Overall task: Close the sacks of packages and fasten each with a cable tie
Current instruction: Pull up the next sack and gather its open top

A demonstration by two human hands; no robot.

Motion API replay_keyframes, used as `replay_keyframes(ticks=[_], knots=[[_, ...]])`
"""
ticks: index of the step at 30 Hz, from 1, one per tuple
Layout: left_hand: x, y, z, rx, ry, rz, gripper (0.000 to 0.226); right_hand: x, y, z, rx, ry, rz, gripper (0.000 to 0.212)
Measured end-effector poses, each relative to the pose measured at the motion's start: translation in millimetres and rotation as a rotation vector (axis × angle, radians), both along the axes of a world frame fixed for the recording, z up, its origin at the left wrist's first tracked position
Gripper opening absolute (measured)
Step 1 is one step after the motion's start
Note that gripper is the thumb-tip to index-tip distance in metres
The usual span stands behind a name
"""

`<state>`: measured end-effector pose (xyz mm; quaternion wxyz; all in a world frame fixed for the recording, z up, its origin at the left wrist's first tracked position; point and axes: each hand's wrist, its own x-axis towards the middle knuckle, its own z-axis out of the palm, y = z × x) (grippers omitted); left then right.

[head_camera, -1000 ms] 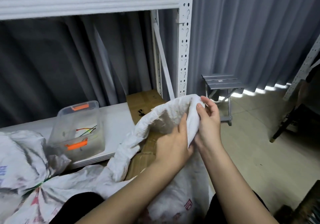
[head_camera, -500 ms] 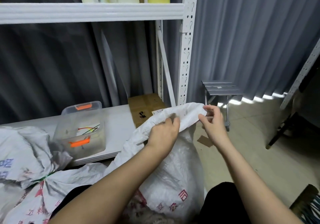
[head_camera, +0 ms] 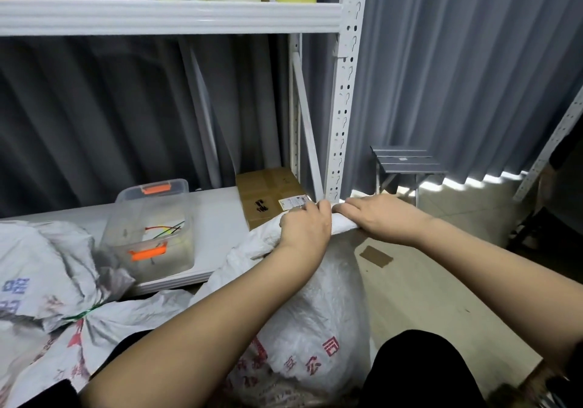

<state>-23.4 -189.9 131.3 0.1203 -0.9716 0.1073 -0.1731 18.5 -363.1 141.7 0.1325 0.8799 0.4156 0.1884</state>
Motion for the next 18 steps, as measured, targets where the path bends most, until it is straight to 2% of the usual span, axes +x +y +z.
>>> replay_keyframes(ticks=[3, 5, 7, 9, 12, 14, 18], knots=[[-2, 4, -3, -0.078, -0.041, -0.006, 0.038, 2, -5, -10, 0.042, -0.031, 0.001, 0.045], [-2, 12, -14, -0.312, 0.169, -0.052, 0.042, 1, -8, -13, 0.072, -0.035, -0.040, 0.043], [-3, 20, -23, -0.434, 0.220, -0.062, 0.042, 1, -8, -17, 0.074, -0.046, -0.039, 0.029], [-6, 26, -32, -0.382, 0.187, -0.103, 0.041, -1, -6, -20, 0.065, 0.024, -0.010, 0.025], [-6, 35, -49, -0.269, 0.120, -0.242, 0.052, -6, -10, -26, 0.018, 0.129, 0.023, 0.038], [-6, 39, -54, -0.308, 0.074, -0.358, 0.065, -7, -16, -30, 0.031, 0.139, 0.020, 0.046], [-4, 46, -57, -0.391, 0.085, -0.457, 0.052, -4, -24, -31, 0.068, 0.090, 0.035, 0.036]])
